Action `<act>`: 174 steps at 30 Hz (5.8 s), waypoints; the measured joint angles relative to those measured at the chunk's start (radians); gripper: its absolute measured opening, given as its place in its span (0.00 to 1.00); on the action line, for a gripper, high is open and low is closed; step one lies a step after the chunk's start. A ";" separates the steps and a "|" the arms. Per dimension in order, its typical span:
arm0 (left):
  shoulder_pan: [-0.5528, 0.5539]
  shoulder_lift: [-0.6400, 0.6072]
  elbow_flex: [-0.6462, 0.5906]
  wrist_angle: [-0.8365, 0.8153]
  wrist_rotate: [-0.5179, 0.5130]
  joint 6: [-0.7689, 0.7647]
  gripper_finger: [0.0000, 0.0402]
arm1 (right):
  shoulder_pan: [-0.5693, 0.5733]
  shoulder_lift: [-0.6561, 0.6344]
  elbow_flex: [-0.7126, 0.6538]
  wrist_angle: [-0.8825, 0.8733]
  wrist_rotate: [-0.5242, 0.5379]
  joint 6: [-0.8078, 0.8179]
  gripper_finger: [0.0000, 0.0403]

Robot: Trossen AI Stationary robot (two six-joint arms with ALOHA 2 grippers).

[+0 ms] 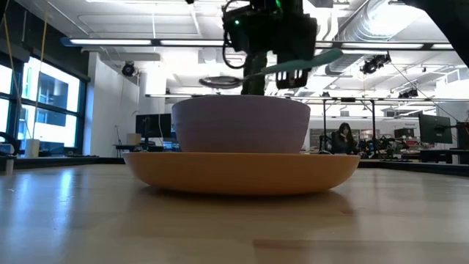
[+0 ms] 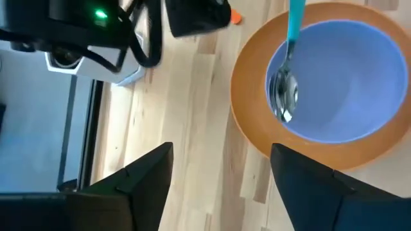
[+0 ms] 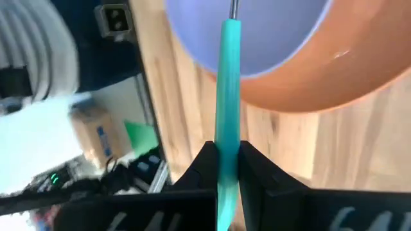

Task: Set table place
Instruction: Put the green spoon into the purple bowl, then put the orange fork beside the plate

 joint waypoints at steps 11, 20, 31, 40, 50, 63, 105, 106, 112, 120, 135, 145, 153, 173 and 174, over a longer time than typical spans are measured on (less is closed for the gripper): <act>0.000 -0.006 0.000 -0.004 -0.015 0.000 0.55 | 0.082 -0.008 -0.001 0.002 0.016 0.142 0.01; -0.001 -0.006 0.000 -0.004 -0.023 0.003 0.55 | 0.130 -0.008 -0.073 0.008 0.156 0.260 0.01; -0.001 -0.006 0.000 -0.004 -0.023 0.024 0.55 | 0.129 -0.006 -0.153 0.089 0.119 0.299 0.01; -0.001 -0.006 0.000 0.002 -0.023 0.029 0.55 | 0.130 -0.006 -0.102 0.100 0.118 0.297 0.01; -0.001 -0.006 0.000 0.006 -0.023 0.029 0.55 | 0.158 0.051 -0.101 0.130 0.057 0.278 0.01; -0.001 -0.006 0.000 0.005 -0.019 0.029 0.55 | 0.155 0.052 -0.071 0.163 0.111 0.278 0.24; 0.000 -0.053 -0.096 -0.004 -0.030 0.087 0.56 | 0.136 -0.614 -0.873 0.860 0.912 1.346 0.25; 0.000 -0.067 -0.123 -0.004 -0.033 0.079 0.56 | 0.132 -0.614 -0.902 0.890 0.913 1.375 0.25; 0.000 -0.175 -0.308 0.015 -0.049 -0.013 0.56 | 0.083 -0.614 -1.003 1.059 0.906 1.417 0.25; 0.017 -0.359 -0.574 0.235 -0.056 -0.121 0.55 | 0.016 -0.614 -1.012 0.995 0.879 1.447 0.25; 0.201 -0.513 -0.786 0.256 -0.025 -0.066 0.55 | -0.053 -0.614 -1.012 0.967 0.880 1.598 0.25; 0.294 -0.728 -0.869 0.332 0.037 0.223 0.55 | -0.018 -0.500 -1.012 1.022 0.876 1.872 0.25; 0.394 -0.874 -0.926 0.395 0.154 0.363 0.55 | -0.029 -0.436 -1.011 1.049 0.884 1.963 0.25; 0.567 -0.915 -0.986 0.399 0.252 0.512 0.55 | -0.131 -0.346 -1.007 1.058 0.887 1.908 0.20; 0.571 -0.915 -0.986 0.400 0.253 0.513 0.55 | -0.132 -0.345 -1.007 1.053 0.885 1.900 0.18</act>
